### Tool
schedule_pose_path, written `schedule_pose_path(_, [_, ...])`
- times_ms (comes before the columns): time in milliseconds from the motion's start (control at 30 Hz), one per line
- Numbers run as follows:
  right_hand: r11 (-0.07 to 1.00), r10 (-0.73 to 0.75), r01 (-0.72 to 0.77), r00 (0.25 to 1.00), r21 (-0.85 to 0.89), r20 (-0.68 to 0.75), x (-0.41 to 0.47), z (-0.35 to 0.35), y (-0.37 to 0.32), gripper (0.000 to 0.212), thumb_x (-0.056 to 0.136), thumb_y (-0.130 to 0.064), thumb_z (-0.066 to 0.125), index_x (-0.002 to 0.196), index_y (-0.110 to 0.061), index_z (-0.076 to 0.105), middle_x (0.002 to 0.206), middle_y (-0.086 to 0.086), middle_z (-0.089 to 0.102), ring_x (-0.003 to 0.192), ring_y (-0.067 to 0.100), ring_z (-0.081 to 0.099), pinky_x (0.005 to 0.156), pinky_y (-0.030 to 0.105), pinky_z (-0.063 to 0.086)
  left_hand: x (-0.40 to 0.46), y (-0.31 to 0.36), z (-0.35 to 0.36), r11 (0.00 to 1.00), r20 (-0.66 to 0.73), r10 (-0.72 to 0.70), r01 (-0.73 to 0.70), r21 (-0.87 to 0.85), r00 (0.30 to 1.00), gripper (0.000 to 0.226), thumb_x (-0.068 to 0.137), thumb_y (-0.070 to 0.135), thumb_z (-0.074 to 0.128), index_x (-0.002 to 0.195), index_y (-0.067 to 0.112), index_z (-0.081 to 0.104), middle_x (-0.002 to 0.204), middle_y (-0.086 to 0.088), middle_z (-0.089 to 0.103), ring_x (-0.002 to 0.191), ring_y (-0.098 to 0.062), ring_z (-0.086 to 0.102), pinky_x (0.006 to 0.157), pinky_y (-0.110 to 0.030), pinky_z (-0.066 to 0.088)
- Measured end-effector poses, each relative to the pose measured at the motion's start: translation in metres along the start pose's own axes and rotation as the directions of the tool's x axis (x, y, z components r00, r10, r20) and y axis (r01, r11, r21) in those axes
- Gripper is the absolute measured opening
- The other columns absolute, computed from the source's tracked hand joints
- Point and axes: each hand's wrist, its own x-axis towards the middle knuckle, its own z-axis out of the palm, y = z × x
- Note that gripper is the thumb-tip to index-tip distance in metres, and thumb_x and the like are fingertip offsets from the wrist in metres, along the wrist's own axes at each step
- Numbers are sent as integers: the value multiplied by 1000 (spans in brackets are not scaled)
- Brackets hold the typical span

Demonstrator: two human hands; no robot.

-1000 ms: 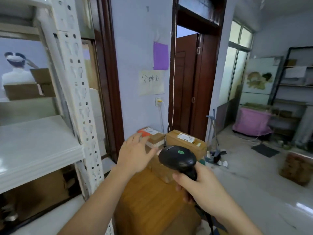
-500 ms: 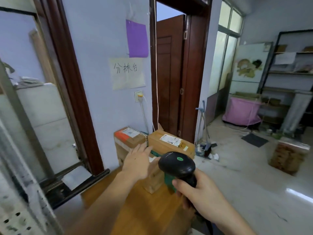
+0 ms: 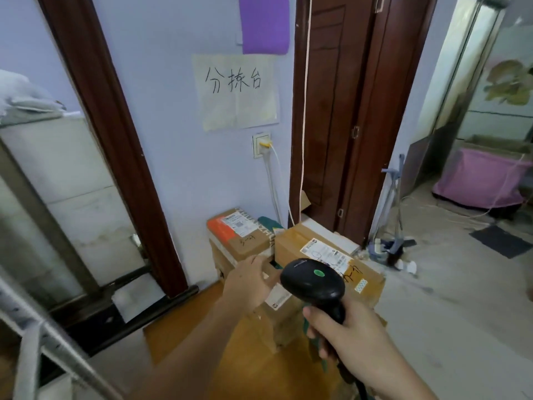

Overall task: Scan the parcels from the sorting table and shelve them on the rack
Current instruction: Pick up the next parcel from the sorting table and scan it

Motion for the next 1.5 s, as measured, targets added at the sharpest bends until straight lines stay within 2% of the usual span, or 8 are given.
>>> schedule_pose_path(267, [999,32,-26,981,-37,189,112,-8,10,18,91,-35,68,103,-38,55,73,3,74,55,12,68,56,22,54,82,-36,33,800,-51,-481,414,-434,875,57,97,49,68,144,24,51,143,-1,56,125,-24,60,108,-45,52])
schedule_pose_path(467, [992,127,-120,951,-41,283,167,-4,27,16,89,-36,71,97,-25,62,71,4,74,54,14,68,59,25,58,137,-57,42,80,225,-756,427,-901,615,79,86,66,75,133,6,56,113,-8,70,86,-23,70,57,-30,48])
schedule_pose_path(567, [988,153,-146,935,-45,319,182,1,33,19,88,-40,72,100,-28,62,69,6,74,52,13,67,59,25,58,151,-68,48,107,250,-754,489,-866,607,85,86,59,79,138,2,46,105,-6,61,75,-17,59,55,-29,43])
schedule_pose_path(900, [975,209,-220,910,-11,359,198,9,35,23,90,-38,69,101,-18,65,63,-4,71,50,6,64,52,13,49,161,-93,57,56,363,-642,513,-856,676,84,76,60,86,139,13,56,118,-7,75,103,-24,72,69,-33,52])
schedule_pose_path(1067, [984,178,-177,914,-38,365,198,10,31,24,91,-40,67,100,-18,66,58,-9,70,47,2,62,50,10,47,158,-93,65,-18,393,-627,491,-871,673,74,74,56,89,128,13,63,109,-7,78,104,-27,74,102,-45,56])
schedule_pose_path(1233, [973,216,-229,912,-4,349,194,12,38,23,89,-37,70,98,-17,66,60,0,71,48,7,64,52,16,50,146,-82,69,-37,331,-680,420,-907,654,90,86,51,82,150,12,32,127,-12,63,100,-22,65,72,-34,51])
schedule_pose_path(1400, [971,218,-238,919,22,329,189,13,41,16,89,-34,71,96,-20,67,61,1,70,48,9,64,52,17,51,139,-90,82,-12,276,-680,367,-930,679,102,86,56,79,160,19,20,134,-11,59,116,-27,63,98,-45,55])
schedule_pose_path(1500, [976,199,-216,925,16,324,187,12,41,14,89,-33,71,95,-20,67,60,2,70,48,9,64,52,17,52,135,-93,79,-46,283,-662,340,-939,694,98,87,49,81,158,19,21,128,-8,59,111,-24,64,92,-42,55])
